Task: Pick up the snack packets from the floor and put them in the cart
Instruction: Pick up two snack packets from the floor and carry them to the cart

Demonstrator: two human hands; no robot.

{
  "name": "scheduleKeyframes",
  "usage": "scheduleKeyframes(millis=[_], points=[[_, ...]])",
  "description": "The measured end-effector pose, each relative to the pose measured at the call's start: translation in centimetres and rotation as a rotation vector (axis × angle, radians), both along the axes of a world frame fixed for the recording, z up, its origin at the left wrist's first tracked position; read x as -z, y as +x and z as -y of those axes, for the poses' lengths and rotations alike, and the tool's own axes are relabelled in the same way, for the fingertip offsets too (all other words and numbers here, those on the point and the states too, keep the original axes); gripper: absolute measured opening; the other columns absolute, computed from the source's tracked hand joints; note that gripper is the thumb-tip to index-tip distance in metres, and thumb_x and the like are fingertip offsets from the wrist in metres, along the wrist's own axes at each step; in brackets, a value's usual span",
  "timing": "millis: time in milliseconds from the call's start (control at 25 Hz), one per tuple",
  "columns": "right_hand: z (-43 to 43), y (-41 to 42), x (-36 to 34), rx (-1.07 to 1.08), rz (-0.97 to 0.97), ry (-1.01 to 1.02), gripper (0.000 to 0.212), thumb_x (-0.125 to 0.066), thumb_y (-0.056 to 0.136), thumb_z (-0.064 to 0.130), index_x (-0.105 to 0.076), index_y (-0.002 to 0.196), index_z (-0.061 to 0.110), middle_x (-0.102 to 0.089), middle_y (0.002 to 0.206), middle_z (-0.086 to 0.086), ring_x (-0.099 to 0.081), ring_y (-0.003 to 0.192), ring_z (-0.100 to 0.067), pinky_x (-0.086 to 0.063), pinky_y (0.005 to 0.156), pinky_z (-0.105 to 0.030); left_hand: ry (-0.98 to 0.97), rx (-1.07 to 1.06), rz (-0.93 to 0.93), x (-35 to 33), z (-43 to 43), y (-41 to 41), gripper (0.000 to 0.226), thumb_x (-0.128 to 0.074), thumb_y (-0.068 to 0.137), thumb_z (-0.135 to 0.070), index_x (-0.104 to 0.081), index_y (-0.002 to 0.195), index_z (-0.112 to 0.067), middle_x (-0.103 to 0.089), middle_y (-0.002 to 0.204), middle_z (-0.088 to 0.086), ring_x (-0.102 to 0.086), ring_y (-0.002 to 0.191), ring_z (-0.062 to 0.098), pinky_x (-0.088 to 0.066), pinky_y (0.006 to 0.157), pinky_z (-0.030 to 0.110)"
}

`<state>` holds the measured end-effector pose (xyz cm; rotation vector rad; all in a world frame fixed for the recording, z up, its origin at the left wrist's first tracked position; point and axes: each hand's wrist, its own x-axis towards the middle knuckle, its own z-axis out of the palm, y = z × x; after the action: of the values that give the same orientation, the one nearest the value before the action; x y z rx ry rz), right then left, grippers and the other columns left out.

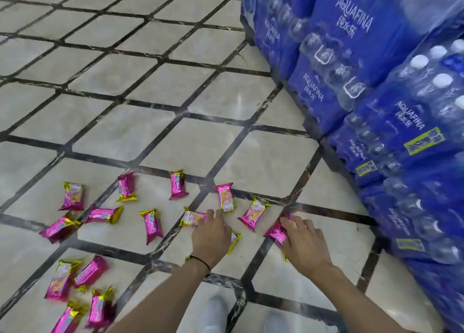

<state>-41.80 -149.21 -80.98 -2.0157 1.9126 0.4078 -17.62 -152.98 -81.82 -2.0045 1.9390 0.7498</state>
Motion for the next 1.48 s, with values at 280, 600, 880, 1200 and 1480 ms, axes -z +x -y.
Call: scheduleKeyframes(millis=[280, 600, 880, 1200, 1480], points=[[-0.2, -1.2, 16.2, -0.006, -0.018, 0.051, 0.053, -0.054, 0.093, 0.039, -0.04, 0.145, 0.033, -0.049, 0.141, -0.002, -0.044, 0.129, -0.032, -0.045, 0.093, -0.049, 0.028, -0.17, -0.034, 16.9, -0.3, -0.5, 0.052, -0.045, 0.099, -0.04, -0.034, 0.144, -0.016, -0.026, 0.159, 0.011, -0.054, 0.124, 0.037, -0.051, 0.087, 0.043], [0.0, -2.3, 28.3, -0.057, -0.058, 0.122, 0.061, -0.054, 0.096, 0.032, -0.028, 0.151, 0.036, -0.037, 0.152, -0.004, -0.037, 0.135, -0.033, -0.043, 0.1, -0.052, -0.032, -0.212, 0.046, 30.9, 0.2, -0.8, 0.06, -0.044, 0.096, -0.053, -0.035, 0.145, -0.019, -0.019, 0.16, 0.016, -0.049, 0.13, 0.038, -0.055, 0.075, 0.039], [-1.0, -3.0, 32.8, -0.093, -0.047, 0.11, 0.066, -0.055, 0.096, 0.024, -0.023, 0.152, 0.038, -0.023, 0.161, -0.009, -0.022, 0.146, -0.037, -0.033, 0.112, -0.05, -0.072, -0.137, 0.159, 34.5, -0.1, -2.1, 0.06, -0.04, 0.101, -0.046, -0.034, 0.145, -0.005, -0.027, 0.154, 0.018, -0.025, 0.143, 0.038, -0.056, 0.089, 0.044], [-1.0, -2.7, 33.1, -0.038, -0.037, 0.074, 0.073, -0.064, 0.092, 0.01, -0.026, 0.152, 0.03, -0.027, 0.157, -0.01, -0.025, 0.143, -0.037, -0.035, 0.112, -0.046, -0.068, -0.44, -0.065, 34.0, -0.6, -2.6, 0.068, -0.06, 0.091, -0.037, -0.026, 0.146, -0.016, -0.016, 0.16, 0.01, -0.053, 0.122, 0.043, -0.06, 0.079, 0.042], [-1.2, -1.6, 27.2, -0.008, -0.031, -0.01, 0.069, -0.079, 0.076, 0.019, -0.049, 0.139, 0.024, -0.053, 0.132, -0.012, -0.047, 0.119, -0.037, -0.048, 0.094, -0.042, -0.07, -0.318, -0.069, 25.9, -1.1, -2.6, 0.059, -0.06, 0.085, -0.03, -0.037, 0.139, -0.019, -0.025, 0.156, 0.008, -0.051, 0.122, 0.04, -0.051, 0.074, 0.04]])
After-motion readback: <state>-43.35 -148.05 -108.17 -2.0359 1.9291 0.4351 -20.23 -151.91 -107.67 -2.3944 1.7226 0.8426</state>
